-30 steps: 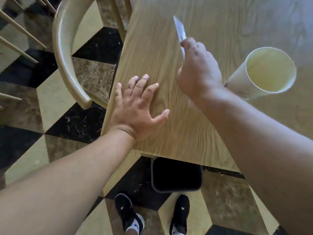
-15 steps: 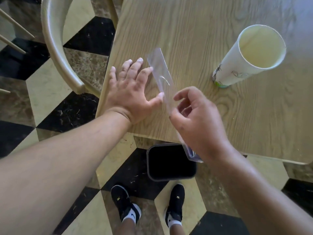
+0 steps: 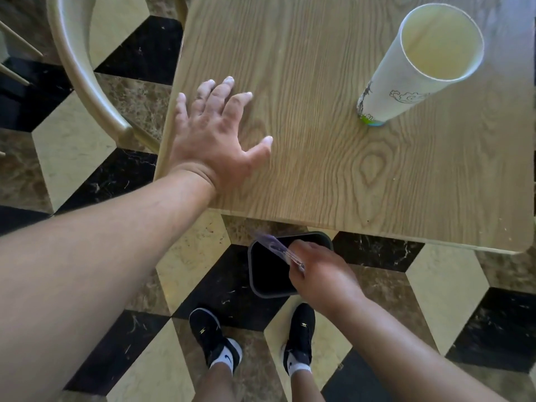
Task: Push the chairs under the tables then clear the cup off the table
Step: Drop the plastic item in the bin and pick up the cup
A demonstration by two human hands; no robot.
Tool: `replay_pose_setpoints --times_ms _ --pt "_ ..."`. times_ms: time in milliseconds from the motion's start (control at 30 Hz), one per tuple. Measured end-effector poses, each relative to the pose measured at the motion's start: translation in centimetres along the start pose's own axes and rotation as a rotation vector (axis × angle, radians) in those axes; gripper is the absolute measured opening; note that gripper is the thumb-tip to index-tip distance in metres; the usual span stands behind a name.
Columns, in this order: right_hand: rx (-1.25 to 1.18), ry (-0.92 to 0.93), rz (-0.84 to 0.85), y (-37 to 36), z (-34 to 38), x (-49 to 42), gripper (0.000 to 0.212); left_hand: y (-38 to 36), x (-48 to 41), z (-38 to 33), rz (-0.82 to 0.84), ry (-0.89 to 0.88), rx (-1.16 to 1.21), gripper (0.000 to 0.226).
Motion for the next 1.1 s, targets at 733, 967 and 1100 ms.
replay_pose_setpoints --times_ms 733,967,1100 --pt "-0.403 0.03 -0.575 18.2 3.3 -2.4 0.009 0.1 -0.1 -0.2 -0.013 -0.014 0.015 0.083" --pt "-0.48 -0.127 -0.722 18.6 -0.1 -2.3 0.015 0.1 -0.1 -0.1 -0.022 -0.012 0.01 0.083" --pt "-0.532 -0.223 -0.897 20.0 -3.4 -0.7 0.032 0.0 -0.1 0.0 -0.015 -0.01 0.012 0.083"
Point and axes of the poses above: each hand's wrist, its own x-axis away from the middle knuckle, its own y-axis out of the back of the hand, z = x × y, the point moved 9 cm from there along -x, towards the middle knuckle
